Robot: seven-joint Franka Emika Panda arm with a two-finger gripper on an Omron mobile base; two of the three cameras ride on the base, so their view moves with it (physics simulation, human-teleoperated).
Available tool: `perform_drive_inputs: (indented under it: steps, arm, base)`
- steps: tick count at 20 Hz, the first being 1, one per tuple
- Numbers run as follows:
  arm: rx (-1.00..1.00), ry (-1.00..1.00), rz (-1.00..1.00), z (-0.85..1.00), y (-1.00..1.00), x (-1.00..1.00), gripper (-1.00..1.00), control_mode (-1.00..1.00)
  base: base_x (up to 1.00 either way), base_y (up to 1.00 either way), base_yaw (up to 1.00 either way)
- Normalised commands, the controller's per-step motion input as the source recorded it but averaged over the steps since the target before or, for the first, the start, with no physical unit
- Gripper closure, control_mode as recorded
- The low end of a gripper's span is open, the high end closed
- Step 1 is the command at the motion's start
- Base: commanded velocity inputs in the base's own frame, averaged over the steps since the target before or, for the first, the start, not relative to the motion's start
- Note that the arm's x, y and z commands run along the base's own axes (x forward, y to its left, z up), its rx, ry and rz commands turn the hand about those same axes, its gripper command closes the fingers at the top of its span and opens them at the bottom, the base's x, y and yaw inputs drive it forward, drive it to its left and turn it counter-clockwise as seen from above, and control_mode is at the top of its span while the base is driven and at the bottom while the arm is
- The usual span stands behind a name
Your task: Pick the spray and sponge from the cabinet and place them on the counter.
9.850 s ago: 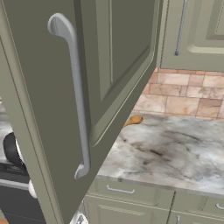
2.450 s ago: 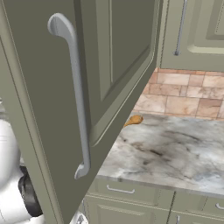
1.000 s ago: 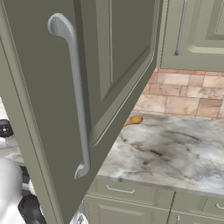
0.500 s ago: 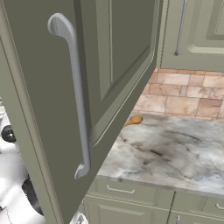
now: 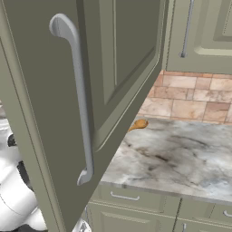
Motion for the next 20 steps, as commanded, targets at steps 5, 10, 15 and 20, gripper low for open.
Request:
perform_drive_inputs:
  steps: [5,10,15,20]
  arm:
    - [0.0,0.08,0.0,-0.64,0.28,0.19,1.0,-1.0]
    - [-0.02,0.06,0.0,-0.55,0.33,0.15,1.0,-1.0]
    - [-0.02,0.05,0.0,-0.53,0.31,0.15,1.0,-1.0]
    - [0.0,0.03,0.0,-0.47,0.19,0.11,1.0,-1.0]
  base:
    - [0.0,0.0,0.0]
    - [0.0,0.0,0.0]
    - [0.0,0.0,0.0]
    - [0.0,0.0,0.0]
